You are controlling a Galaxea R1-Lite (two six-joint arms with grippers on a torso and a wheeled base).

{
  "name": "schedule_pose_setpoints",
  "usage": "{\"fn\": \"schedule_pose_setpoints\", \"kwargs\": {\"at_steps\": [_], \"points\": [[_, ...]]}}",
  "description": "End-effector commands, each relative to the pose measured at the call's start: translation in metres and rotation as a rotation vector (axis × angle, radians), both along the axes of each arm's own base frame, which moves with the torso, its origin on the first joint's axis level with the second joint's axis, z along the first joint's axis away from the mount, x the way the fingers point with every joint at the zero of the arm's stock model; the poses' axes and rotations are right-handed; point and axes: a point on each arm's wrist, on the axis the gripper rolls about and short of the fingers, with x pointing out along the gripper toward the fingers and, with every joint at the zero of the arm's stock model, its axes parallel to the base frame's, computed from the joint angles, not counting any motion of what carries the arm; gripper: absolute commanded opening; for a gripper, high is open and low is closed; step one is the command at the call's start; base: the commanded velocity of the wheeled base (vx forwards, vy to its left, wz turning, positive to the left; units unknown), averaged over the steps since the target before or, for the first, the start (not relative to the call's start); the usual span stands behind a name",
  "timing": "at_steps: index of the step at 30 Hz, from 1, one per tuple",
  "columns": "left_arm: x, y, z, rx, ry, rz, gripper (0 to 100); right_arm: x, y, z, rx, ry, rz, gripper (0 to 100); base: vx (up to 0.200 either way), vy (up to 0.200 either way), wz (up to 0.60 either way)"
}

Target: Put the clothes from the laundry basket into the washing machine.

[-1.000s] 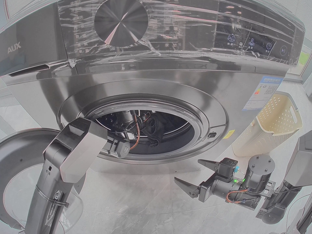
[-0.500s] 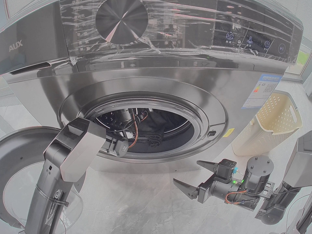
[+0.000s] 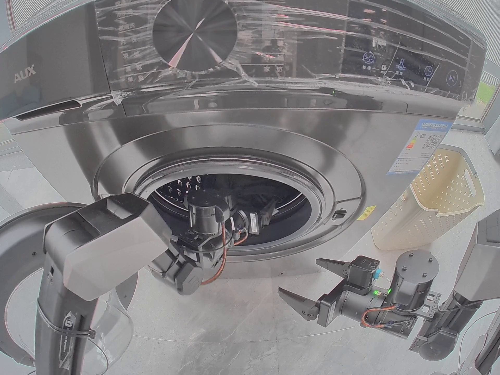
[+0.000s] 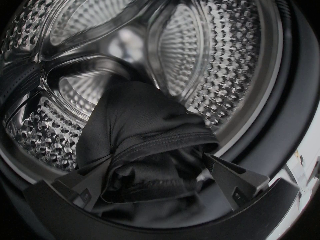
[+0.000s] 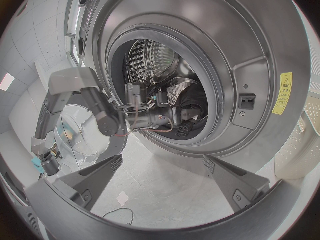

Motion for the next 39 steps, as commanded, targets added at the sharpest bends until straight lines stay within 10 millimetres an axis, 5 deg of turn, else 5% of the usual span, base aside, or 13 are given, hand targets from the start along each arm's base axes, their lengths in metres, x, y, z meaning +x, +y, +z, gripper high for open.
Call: {"fn": "schedule_pose_setpoints", "kwargs": {"at_steps": [1, 17, 24, 39], "points": [[-0.084, -0.007, 0.041, 0.001, -0.015, -0.142, 100, -0.003, -0.002, 0.000, -0.004, 0.004, 0.000, 100, 0.000, 0.000, 0.00], [-0.207, 0.075, 0.060, 0.071, 0.006, -0.203, 100, -0.022, -0.035, 0.029, 0.038, -0.064, -0.130, 100, 0.000, 0.000, 0.00], [-0.227, 0.098, 0.062, 0.064, -0.045, -0.180, 100, -0.025, -0.053, 0.051, 0.086, -0.141, -0.197, 100, -0.143, 0.000, 0.00], [-0.255, 0.151, 0.090, 0.029, -0.179, -0.067, 100, -0.042, -0.098, 0.052, 0.048, -0.162, -0.350, 100, -0.200, 0.000, 0.00]]}}
